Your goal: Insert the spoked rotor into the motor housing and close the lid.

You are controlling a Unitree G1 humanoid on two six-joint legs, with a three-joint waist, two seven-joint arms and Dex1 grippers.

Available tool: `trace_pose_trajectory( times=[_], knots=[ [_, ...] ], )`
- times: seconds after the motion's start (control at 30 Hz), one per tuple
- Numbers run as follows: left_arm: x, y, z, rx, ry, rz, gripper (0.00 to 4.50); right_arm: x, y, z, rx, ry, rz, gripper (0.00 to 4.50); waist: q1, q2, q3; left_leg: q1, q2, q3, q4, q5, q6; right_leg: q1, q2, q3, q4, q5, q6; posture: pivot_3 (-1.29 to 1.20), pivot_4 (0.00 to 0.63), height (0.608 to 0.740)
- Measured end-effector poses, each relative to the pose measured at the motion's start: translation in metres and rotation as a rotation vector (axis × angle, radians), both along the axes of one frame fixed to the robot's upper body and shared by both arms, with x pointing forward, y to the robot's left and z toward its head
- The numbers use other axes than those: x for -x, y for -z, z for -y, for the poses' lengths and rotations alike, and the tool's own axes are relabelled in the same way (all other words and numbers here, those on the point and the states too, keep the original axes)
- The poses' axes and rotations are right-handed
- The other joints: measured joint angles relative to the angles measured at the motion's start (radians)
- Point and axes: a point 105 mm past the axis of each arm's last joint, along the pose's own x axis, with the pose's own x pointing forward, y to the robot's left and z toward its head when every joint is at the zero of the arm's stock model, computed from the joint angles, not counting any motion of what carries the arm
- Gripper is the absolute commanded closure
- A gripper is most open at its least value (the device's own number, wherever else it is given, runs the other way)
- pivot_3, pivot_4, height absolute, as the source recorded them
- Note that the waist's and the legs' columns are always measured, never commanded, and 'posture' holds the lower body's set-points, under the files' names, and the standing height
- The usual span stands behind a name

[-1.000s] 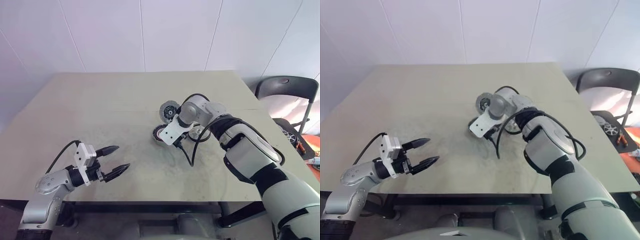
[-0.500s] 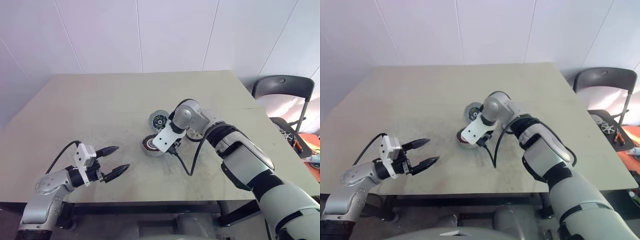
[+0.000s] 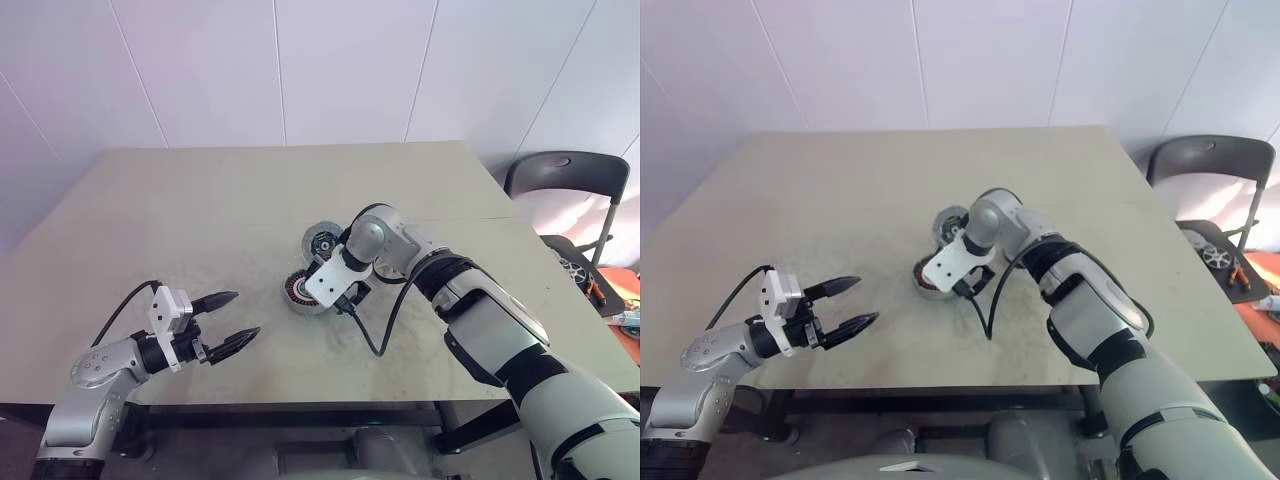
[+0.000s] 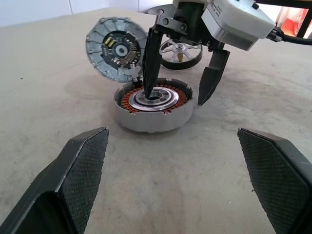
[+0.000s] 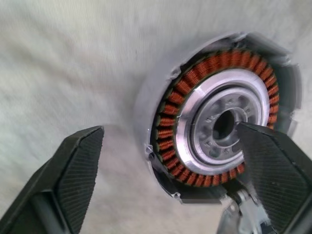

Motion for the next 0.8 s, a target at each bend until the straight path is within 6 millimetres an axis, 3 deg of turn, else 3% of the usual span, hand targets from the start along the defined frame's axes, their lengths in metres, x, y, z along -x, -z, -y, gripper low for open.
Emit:
trace_pose_trajectory(
  times=[0.13,0.3,0.4,0.57,0.7,0.8],
  knots=[
    [-0.001,-0.001,0.000,0.000,-0.001,0.002,0.00,0.012,-0.039,-0.014,-0.179,0.032,-0.161,0.02,0.002,0.000,0.000,0.000,0.000,0.000,0.000,0.000,0.000,0.001,0.000,0.000,0.000,0.000,0.000,0.00,0.000,0.740],
    [-0.006,0.003,-0.005,-0.002,-0.036,-0.006,0.00,0.012,-0.069,-0.026,-0.399,0.103,-0.258,0.02,0.003,0.000,0.000,0.000,0.000,0.000,0.001,0.000,0.000,0.001,0.000,0.000,0.000,0.000,0.000,0.00,0.000,0.740],
    [-0.034,0.004,-0.034,-0.041,-0.186,0.011,0.00,0.009,-0.089,-0.036,-0.557,0.143,-0.296,0.02,0.004,0.000,0.000,0.001,0.000,-0.002,0.003,0.000,0.000,0.001,0.001,-0.001,0.001,0.000,0.000,0.00,0.000,0.740],
    [-0.074,0.004,-0.105,-0.109,-0.435,-0.004,0.00,-0.001,-0.132,-0.037,-0.871,0.247,-0.398,0.02,0.002,-0.001,-0.001,-0.001,0.000,-0.002,0.003,0.000,0.000,0.001,0.000,-0.002,0.000,0.000,0.000,0.00,0.000,0.740],
    [-0.078,0.017,-0.121,-0.066,-0.464,-0.061,0.00,-0.012,-0.155,-0.027,-1.051,0.330,-0.402,0.02,0.004,-0.002,-0.001,-0.003,-0.001,-0.002,0.000,0.000,0.000,-0.001,-0.001,-0.002,-0.002,0.001,0.002,0.00,0.000,0.740],
    [-0.076,0.022,-0.115,-0.036,-0.415,-0.083,0.00,-0.020,-0.150,-0.016,-1.097,0.415,-0.394,0.02,0.007,-0.003,-0.002,-0.003,-0.001,-0.002,-0.002,0.000,0.000,-0.002,-0.001,-0.002,-0.002,0.002,0.004,0.00,0.000,0.740]
  ],
)
